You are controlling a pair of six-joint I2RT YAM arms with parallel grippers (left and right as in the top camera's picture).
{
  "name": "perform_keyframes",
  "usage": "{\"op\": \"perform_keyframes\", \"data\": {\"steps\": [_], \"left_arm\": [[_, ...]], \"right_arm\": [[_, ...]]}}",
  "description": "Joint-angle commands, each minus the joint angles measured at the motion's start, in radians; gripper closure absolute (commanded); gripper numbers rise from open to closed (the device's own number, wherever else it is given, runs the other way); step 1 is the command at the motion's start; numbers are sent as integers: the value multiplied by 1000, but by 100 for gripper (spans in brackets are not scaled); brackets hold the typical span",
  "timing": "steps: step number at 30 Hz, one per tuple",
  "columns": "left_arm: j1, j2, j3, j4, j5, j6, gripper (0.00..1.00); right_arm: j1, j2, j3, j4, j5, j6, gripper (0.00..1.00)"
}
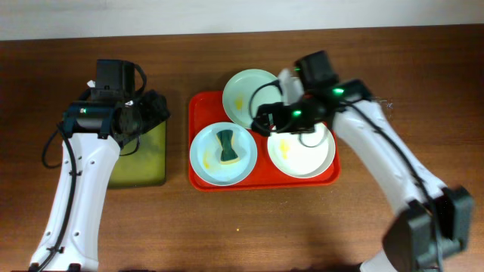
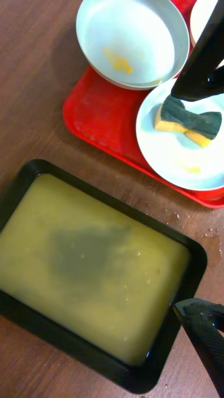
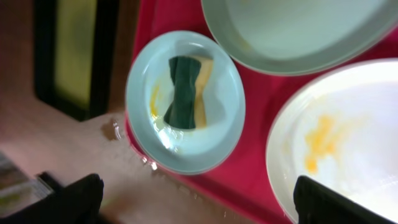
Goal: Clean dirty plates on tray and stack at the side
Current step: 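Move the right gripper to the light blue plate rim and grip it, then regrasp the sponge on the light blue plate with the left gripper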
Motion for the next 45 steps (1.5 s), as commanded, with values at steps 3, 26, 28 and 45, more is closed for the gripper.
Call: {"op": "perform_keyframes", "data": {"steps": [3,26,28,45], "left_arm": [[3,2,2,-13,-4,8,1],[3,2,1,-13,87,8,28],[3,2,1,-17,87,8,23],[-177,340,-50,37,338,185,60]], "right_arm": [[75,174,24,116,90,0,48],[143,365,-15,222,272,-101,78],[143,366,-16,221,272,-101,82],[142,387,-15,218,272,-101,96]]}}
